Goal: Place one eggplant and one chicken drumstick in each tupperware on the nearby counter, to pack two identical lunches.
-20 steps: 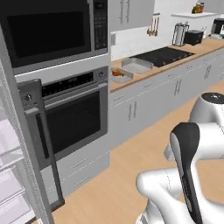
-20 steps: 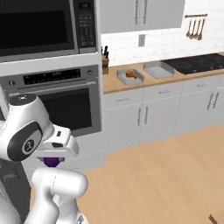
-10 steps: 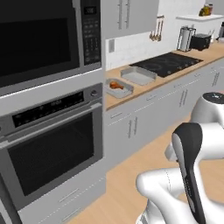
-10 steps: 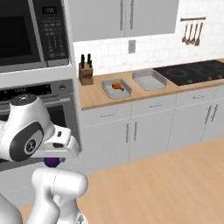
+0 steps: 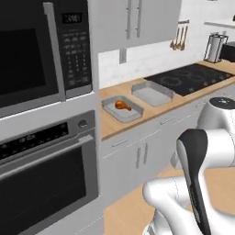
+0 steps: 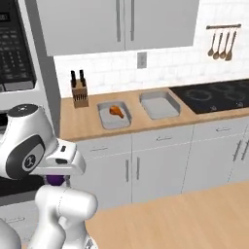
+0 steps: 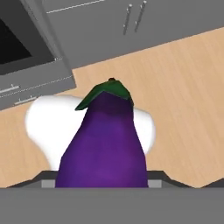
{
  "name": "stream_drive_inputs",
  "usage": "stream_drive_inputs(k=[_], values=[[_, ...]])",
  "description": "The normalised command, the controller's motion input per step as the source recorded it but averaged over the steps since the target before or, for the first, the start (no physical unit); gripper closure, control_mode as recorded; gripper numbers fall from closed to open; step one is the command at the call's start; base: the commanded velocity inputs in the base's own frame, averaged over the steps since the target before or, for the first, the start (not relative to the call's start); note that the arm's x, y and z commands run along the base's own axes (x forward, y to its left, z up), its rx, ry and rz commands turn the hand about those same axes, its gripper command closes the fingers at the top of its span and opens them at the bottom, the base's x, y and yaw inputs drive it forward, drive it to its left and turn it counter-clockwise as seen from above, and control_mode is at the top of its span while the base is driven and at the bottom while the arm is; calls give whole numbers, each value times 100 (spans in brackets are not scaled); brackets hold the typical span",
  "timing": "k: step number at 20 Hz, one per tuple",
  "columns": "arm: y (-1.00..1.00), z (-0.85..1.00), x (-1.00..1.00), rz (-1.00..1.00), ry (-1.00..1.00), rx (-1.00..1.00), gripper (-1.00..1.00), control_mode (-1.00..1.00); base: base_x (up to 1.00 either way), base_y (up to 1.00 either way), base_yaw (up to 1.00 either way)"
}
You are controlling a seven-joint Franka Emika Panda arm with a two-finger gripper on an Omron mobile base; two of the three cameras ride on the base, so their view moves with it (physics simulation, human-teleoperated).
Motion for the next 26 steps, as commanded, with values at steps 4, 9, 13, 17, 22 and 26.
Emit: stream_drive_inputs(k=[4,9,13,17,22,26], values=[[0,0,0,0,0,0,100,100,100,-85,56],[0,0,0,0,0,0,100,100,93,-68,70],[0,0,0,0,0,0,100,100,52,-74,67],[0,0,0,0,0,0,100,100,9,-57,42],[0,0,0,0,0,0,100,100,67,-4,8],[0,0,0,0,0,0,100,100,88,-2,1]])
